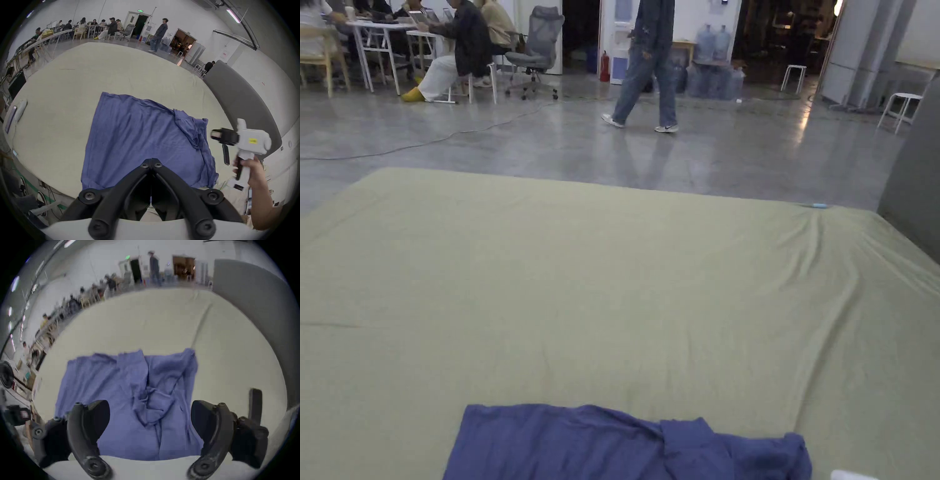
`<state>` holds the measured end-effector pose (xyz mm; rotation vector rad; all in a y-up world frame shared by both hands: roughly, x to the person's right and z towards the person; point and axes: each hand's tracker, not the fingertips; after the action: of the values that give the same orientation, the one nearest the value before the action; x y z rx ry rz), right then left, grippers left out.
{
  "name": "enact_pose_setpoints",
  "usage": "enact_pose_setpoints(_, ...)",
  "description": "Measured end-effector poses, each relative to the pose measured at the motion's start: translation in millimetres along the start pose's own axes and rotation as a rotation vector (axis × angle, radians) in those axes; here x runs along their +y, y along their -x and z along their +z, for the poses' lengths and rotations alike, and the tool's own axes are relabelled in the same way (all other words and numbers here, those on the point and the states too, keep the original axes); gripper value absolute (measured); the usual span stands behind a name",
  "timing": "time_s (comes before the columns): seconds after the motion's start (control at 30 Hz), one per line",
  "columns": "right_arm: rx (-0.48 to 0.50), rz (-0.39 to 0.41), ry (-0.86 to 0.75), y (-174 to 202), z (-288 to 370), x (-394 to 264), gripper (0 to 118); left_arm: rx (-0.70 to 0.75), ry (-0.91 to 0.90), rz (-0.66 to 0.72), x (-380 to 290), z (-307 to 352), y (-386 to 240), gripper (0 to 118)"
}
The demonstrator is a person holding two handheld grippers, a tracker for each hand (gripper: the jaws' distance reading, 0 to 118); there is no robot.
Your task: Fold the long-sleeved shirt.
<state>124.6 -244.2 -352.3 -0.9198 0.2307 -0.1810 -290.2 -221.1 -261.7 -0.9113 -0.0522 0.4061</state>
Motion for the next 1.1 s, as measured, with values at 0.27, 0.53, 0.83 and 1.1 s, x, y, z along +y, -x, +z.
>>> enact_pose_setpoints(0.27, -0.012, 0.065, 0.087, 26.4, -2.7, -54.1, 0, 0.049, 0.052, 0.0, -6.5, -26.2, -1.1, 0)
enact_pose_setpoints(0.53, 0.049, 0.029, 0.044, 18.5, -15.6, -24.1, 0, 0.19, 0.006, -0.096, 92.0, -105.1, 12.7, 103)
enact_pose_setpoints(0.83, 0.04, -0.003, 0.105, 1.8, -32.0, -30.4, 0, 0.398, 0.129, -0.03, 189.6, -243.7, 84.4, 89)
enact_pose_setpoints(1.1, -0.023, -0.016, 0.144, -18.6, -53.1, -14.9, 0, 0.449, 0.145, -0.174, 190.6, -260.6, 77.9, 74)
